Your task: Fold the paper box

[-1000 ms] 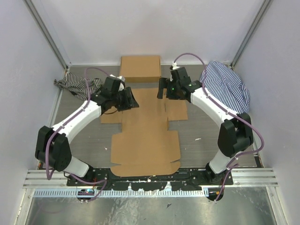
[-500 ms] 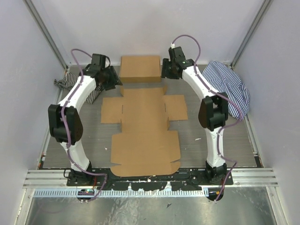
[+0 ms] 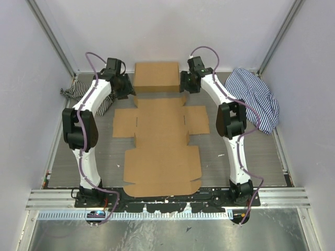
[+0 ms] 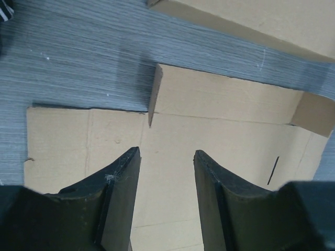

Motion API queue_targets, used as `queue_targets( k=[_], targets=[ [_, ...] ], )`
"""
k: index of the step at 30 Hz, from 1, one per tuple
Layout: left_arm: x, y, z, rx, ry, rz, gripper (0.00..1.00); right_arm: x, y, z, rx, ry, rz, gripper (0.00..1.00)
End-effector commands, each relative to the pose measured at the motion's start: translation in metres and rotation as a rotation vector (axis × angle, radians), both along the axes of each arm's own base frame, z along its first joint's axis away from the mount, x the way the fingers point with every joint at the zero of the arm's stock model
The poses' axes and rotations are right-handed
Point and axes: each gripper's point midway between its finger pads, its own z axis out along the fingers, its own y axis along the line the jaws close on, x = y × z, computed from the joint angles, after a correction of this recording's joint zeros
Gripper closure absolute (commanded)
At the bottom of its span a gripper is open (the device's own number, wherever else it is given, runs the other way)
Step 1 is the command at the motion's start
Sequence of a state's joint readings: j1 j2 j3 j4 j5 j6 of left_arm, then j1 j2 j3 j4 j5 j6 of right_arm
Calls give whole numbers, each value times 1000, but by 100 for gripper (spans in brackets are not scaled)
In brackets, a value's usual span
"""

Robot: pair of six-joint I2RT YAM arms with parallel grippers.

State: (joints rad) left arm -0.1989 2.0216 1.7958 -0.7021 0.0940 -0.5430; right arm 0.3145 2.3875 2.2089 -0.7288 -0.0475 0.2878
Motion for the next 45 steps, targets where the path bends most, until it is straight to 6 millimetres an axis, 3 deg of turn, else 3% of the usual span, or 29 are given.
queue_targets(
  k=[1, 10, 15, 19, 21, 27, 33, 38, 45],
  targets=[
    [7, 10, -2, 12, 1, 11, 47, 8, 15, 17, 54, -52, 60, 39],
    [6, 21, -7, 4, 9, 25, 48, 7, 25, -3, 92, -5, 77, 56],
    [4, 23, -8, 3, 8, 30, 48, 5, 29, -1, 109, 1, 83, 66],
    [2, 24, -5, -1, 5, 32, 48, 6, 27, -10, 100, 9, 77, 95],
    [1, 24, -2, -5, -3, 30, 48, 9, 24, -9, 84, -8, 66, 100],
    [-6, 19, 16, -44, -44, 6, 48, 12, 13, 41, 77, -208, 49, 100],
    [-19, 14, 56, -90, -141, -14, 47, 2, 1, 97, 82, -421, 41, 100],
    [-32, 14, 94, -110, -223, -31, 46, -19, -3, 142, 112, -574, 65, 100],
    [-51, 13, 129, -124, -288, -62, 46, -57, -10, 194, 124, -829, 135, 100]
  ],
)
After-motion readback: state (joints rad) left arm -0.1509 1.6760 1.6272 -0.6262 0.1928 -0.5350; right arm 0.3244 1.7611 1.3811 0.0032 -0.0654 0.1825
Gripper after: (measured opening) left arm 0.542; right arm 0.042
